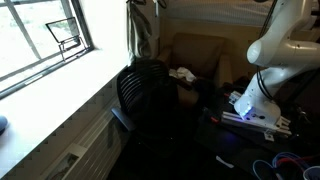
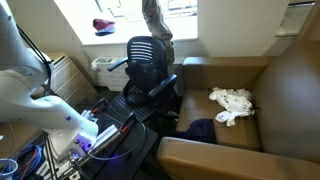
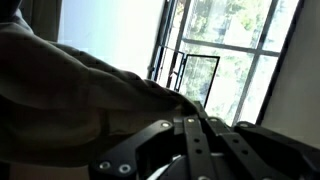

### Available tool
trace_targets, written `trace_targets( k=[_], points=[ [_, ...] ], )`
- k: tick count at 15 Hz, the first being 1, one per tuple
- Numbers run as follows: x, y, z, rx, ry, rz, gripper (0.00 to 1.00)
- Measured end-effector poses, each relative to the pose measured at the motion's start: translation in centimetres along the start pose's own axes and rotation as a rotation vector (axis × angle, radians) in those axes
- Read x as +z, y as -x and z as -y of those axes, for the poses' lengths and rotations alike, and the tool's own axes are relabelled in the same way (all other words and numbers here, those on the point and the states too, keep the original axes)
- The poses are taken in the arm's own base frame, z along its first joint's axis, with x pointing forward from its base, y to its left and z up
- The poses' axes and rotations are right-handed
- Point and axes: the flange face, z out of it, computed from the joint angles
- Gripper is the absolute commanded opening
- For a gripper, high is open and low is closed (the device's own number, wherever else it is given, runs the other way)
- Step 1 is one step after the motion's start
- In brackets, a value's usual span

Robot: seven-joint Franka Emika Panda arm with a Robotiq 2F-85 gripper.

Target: Unhang the dark blue clothing from the backrest of the black chair and place it on the right side of the sofa, remove the grey clothing from the sofa and hang it on the backrest of the black chair, remove the black backpack from the black chair and put it on the sofa

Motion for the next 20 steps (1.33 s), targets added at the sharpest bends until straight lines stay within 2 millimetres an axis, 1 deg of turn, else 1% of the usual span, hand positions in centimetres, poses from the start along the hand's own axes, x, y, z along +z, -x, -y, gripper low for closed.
trace_targets(
  k=[1, 3, 4, 5, 6, 8, 9, 10, 11, 12, 14, 16, 18, 20],
  points=[
    [-0.1, 1.3, 1.2, 0.009, -0.006, 0.021, 0.03],
    [-0.2, 4.1, 3.5, 0.028, -0.059, 0.063, 0.03],
    [-0.2, 5.1, 4.1, 0.027, -0.066, 0.069, 0.03],
    [-0.2, 5.5, 4.2, 0.025, -0.068, 0.071, 0.03],
    [-0.2, 5.4, 4.2, 0.026, -0.068, 0.071, 0.03],
    [-0.2, 4.9, 3.9, 0.033, -0.068, 0.066, 0.01],
    [0.1, 4.7, 3.5, 0.056, -0.058, 0.079, 0.01],
    [1.0, 4.8, 2.8, 0.068, -0.015, 0.114, 0.01],
    [2.2, 5.4, 1.7, 0.075, 0.035, 0.153, 0.01],
    [3.6, 6.4, 0.1, 0.080, 0.083, 0.190, 0.01],
    [6.4, 9.2, -2.9, 0.084, 0.183, 0.268, 0.01],
    [8.4, 11.7, -4.9, 0.084, 0.280, 0.326, 0.01],
    [9.0, 13.2, -5.9, 0.081, 0.384, 0.369, 0.01],
    [8.4, 14.2, -6.2, 0.067, 0.497, 0.412, 0.01]
  ],
)
